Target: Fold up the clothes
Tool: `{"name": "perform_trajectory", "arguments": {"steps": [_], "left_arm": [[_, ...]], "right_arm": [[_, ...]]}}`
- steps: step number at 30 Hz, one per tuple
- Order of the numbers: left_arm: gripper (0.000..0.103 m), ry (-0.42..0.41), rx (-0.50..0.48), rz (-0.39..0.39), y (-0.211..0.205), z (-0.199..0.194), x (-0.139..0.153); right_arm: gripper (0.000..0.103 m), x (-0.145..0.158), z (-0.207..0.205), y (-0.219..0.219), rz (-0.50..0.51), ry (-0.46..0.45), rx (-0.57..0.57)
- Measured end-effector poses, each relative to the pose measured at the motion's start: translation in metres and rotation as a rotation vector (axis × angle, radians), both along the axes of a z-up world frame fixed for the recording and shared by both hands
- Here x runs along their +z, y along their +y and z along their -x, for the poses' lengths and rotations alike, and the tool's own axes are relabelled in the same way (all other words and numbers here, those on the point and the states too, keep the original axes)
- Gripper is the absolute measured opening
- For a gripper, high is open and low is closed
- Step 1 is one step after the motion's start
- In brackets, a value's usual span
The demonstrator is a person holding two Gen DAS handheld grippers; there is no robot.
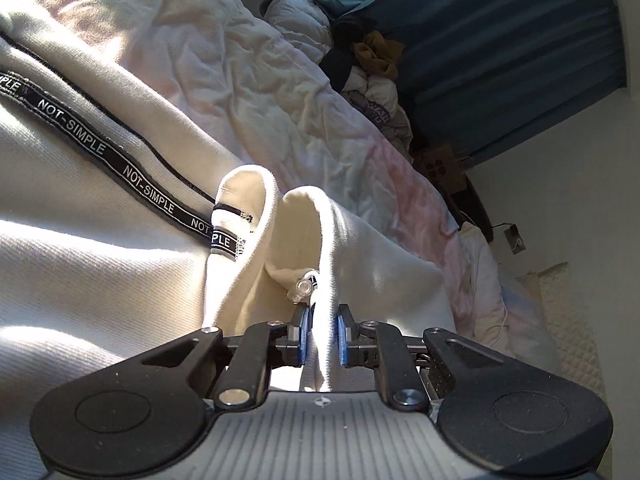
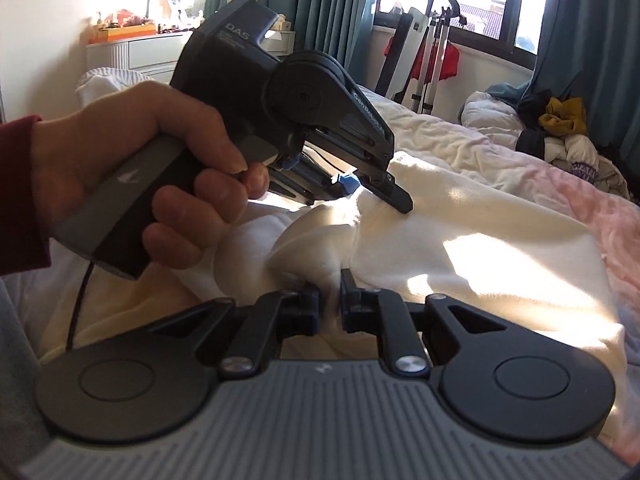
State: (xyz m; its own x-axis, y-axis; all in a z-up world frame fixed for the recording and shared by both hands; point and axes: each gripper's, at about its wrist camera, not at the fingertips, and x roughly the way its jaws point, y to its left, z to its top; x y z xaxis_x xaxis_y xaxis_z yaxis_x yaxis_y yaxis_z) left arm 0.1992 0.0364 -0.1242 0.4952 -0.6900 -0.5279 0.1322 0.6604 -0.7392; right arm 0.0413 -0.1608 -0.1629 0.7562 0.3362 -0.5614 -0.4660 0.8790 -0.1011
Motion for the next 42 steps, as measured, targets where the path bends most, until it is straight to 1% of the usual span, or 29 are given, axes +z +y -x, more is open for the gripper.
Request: {"name": "perform_trajectory", "arguments": {"steps": [2,3,5,6,7,8,9,10,12,14,15,17,18,19,20,21,22,23,24,26,27,29,30,33,35,37,39,41,42], "left_arm": [[0.020,-0.003,0.009,0.016,0.003,0.001,0.002],[0.025,-0.016,0.018,0.003,0.005,0.004,0.006],[0.035,-0.038,0.035,-0.014,0.009,0.011,0.012],[0.043,-0.047,0.045,-0.013,0.013,0.016,0.016],[0.045,-0.057,0.053,-0.015,0.018,0.023,0.021],[0.046,-0.066,0.062,-0.017,0.023,0.030,0.027],[0.049,-0.085,0.076,-0.019,0.030,0.039,0.035],[0.056,-0.100,0.092,-0.025,0.037,0.048,0.043],[0.064,-0.132,0.138,-0.045,0.054,0.069,0.061],[0.076,-0.138,0.203,-0.064,0.073,0.089,0.073],[0.083,-0.132,0.232,-0.087,0.084,0.097,0.080],[0.086,-0.127,0.274,-0.140,0.102,0.110,0.094],[0.090,-0.128,0.294,-0.159,0.111,0.116,0.100],[0.098,-0.133,0.320,-0.155,0.120,0.122,0.105],[0.101,-0.139,0.346,-0.151,0.130,0.129,0.110],[0.103,-0.145,0.373,-0.140,0.139,0.136,0.114],[0.103,-0.140,0.389,-0.126,0.147,0.140,0.112],[0.103,-0.135,0.404,-0.112,0.156,0.143,0.110],[0.103,-0.131,0.420,-0.098,0.165,0.147,0.108],[0.103,-0.120,0.450,-0.071,0.182,0.155,0.104],[0.103,-0.100,0.457,-0.059,0.191,0.157,0.098],[0.103,-0.070,0.506,-0.039,0.203,0.160,0.092],[0.103,-0.072,0.536,-0.022,0.209,0.161,0.091],[0.103,-0.091,0.605,0.015,0.222,0.167,0.090],[0.103,-0.105,0.631,0.002,0.224,0.169,0.090],[0.103,-0.093,0.634,-0.018,0.224,0.167,0.089],[0.103,-0.080,0.635,-0.013,0.224,0.164,0.087],[0.103,-0.077,0.642,-0.012,0.224,0.163,0.085],[0.103,-0.079,0.665,-0.029,0.224,0.163,0.084]], "right_arm": [[0.014,-0.001,-0.002,-0.001,-0.015,0.010,-0.002],[0.014,-0.002,-0.002,-0.002,-0.024,0.014,-0.002],[0.014,-0.003,-0.001,-0.004,-0.042,0.024,-0.004],[0.014,-0.003,-0.001,-0.004,-0.045,0.026,-0.004],[0.014,-0.002,-0.001,-0.004,-0.046,0.026,-0.004],[0.014,-0.001,0.000,-0.004,-0.046,0.025,-0.003],[0.014,0.000,0.001,-0.004,-0.046,0.024,-0.001],[0.015,0.000,0.002,-0.005,-0.049,0.025,-0.002],[0.015,0.002,0.003,-0.007,-0.055,0.027,-0.002],[0.016,0.005,0.005,-0.009,-0.061,0.025,-0.002],[0.018,0.007,0.006,-0.010,-0.066,0.025,-0.001],[0.024,0.011,0.007,-0.014,-0.076,0.039,-0.005],[0.028,0.013,0.007,-0.016,-0.088,0.051,-0.004],[0.032,0.015,0.009,-0.019,-0.106,0.055,0.000],[0.035,0.018,0.010,-0.022,-0.126,0.055,0.004],[0.043,0.021,0.012,-0.025,-0.146,0.054,0.007],[0.053,0.025,0.014,-0.028,-0.172,0.052,0.010],[0.058,0.029,0.017,-0.031,-0.200,0.049,0.011],[0.068,0.033,0.019,-0.034,-0.229,0.045,0.014],[0.069,0.039,0.021,-0.040,-0.281,0.032,0.023],[0.069,0.041,0.022,-0.042,-0.301,0.028,0.024],[0.069,0.045,0.024,-0.046,-0.316,0.008,0.008],[0.069,0.046,0.024,-0.048,-0.318,-0.008,-0.006],[0.069,0.044,0.013,-0.057,-0.313,-0.041,-0.117],[0.069,0.034,-0.005,-0.060,-0.251,-0.056,-0.238],[0.069,0.020,-0.024,-0.067,-0.226,-0.033,-0.331],[0.069,0.003,-0.040,-0.075,-0.227,0.016,-0.383],[0.069,-0.010,-0.049,-0.078,-0.208,0.040,-0.399],[0.069,-0.014,-0.050,-0.077,-0.200,0.038,-0.402]]}}
